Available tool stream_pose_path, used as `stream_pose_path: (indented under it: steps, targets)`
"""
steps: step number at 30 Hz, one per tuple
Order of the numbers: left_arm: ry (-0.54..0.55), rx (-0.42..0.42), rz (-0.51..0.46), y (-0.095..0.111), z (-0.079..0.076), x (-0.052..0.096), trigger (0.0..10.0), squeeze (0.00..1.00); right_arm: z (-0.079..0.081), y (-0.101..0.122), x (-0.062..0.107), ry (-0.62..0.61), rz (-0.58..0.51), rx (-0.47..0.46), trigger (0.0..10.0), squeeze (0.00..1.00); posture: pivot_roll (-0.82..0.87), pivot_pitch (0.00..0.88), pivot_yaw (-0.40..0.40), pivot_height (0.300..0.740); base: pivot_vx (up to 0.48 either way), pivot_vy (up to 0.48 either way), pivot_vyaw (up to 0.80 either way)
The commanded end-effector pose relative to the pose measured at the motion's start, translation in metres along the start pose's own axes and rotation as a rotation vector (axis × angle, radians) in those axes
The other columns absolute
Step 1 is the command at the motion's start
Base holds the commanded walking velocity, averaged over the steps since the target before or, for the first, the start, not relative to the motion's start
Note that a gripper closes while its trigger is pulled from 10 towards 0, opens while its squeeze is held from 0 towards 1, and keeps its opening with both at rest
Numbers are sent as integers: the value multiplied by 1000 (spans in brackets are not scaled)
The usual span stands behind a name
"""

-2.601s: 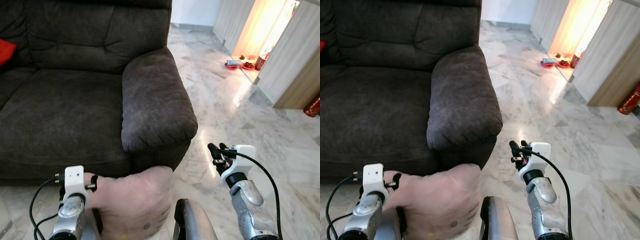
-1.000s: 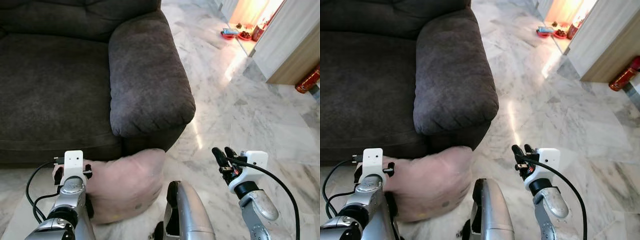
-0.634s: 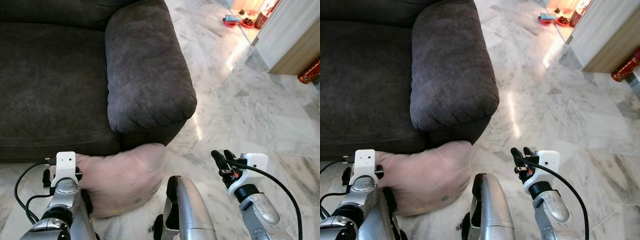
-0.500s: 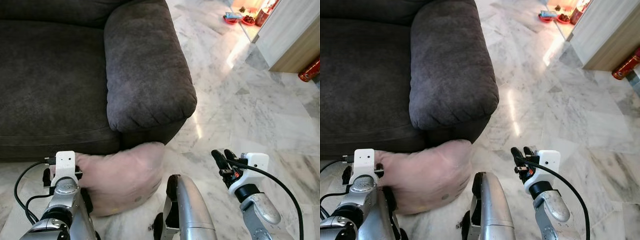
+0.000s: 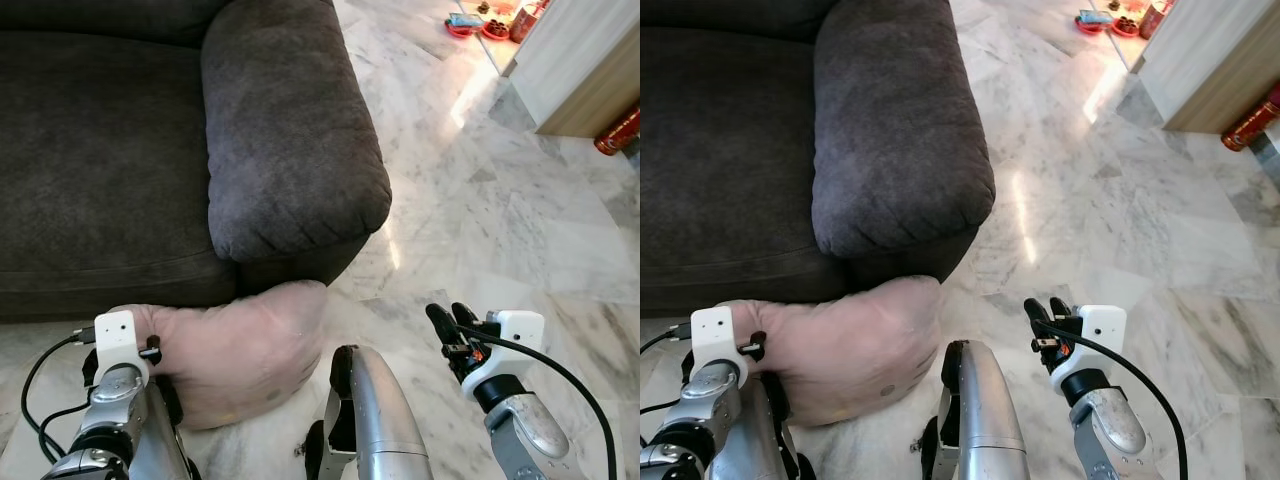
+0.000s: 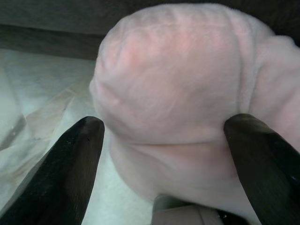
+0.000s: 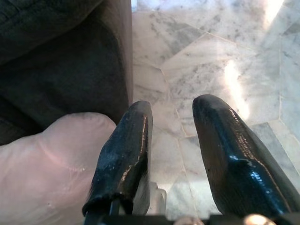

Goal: Move the pillow to the sofa from floor

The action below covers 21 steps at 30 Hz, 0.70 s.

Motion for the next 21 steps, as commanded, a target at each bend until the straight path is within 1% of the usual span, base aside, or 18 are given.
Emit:
stream_pose_path:
  steps: [1, 3, 5, 7, 11, 14, 16, 18, 19, 20, 21]
  targets:
    - [-57, 39, 33, -14, -2, 4, 10000, 0, -3, 1, 5, -8, 5, 17, 10000, 0, -108, 255, -253, 513, 0, 0, 0]
    - [-106, 67, 30, -13, -5, 5, 10000, 0, -3, 2, 5, -8, 5, 19, 10000, 0, -112, 256, -256, 513, 0, 0, 0]
    - [-109, 55, 26, -13, -4, 5, 10000, 0, -3, 2, 6, -8, 5, 21, 10000, 0, -113, 257, -257, 513, 0, 0, 0]
    - [-102, 38, 8, -10, 2, 5, 10000, 0, -4, 3, 7, -7, 8, 25, 10000, 0, -109, 258, -258, 513, 0, 0, 0]
    - [-112, 51, -15, -7, 2, 7, 10000, 0, -4, 3, 7, -5, 10, 27, 10000, 0, -106, 258, -260, 513, 0, 0, 0]
    - [-150, 54, -48, -3, 3, 11, 10000, 0, -3, 2, 5, -1, 11, 25, 10000, 0, -102, 257, -265, 513, 0, 0, 0]
    - [-169, 47, -54, -2, 3, 13, 10000, 0, -2, 3, 4, 2, 10, 25, 10000, 0, -104, 256, -267, 513, 0, 0, 0]
    - [-196, 44, -78, 3, 8, 17, 10000, 0, -1, 4, 3, 6, 8, 25, 10000, 0, -95, 257, -266, 513, 0, 0, 0]
    - [-196, 44, -78, 3, 8, 17, 10000, 0, -1, 4, 3, 6, 8, 25, 10000, 0, -95, 257, -266, 513, 0, 0, 0]
    - [-198, 46, -105, 9, 16, 21, 10000, 0, -2, 4, 3, 7, 8, 27, 10000, 0, -92, 257, -266, 513, 0, 0, 0]
    - [-196, 47, -113, 11, 19, 23, 10000, 0, -3, 4, 3, 7, 9, 28, 10000, 0, -91, 257, -266, 513, 0, 0, 0]
Point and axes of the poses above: a point about 5 cm out from each wrist's last joint towards the gripper, its own x axis pointing back from the gripper into the wrist, its own y axis along the axis of the wrist's last joint, z = x × y, the point moved 5 cm from there along -x, pointing out of the wrist towards the gripper, and after that the axes turned 8 degrees about x, right-handed, at the moved point
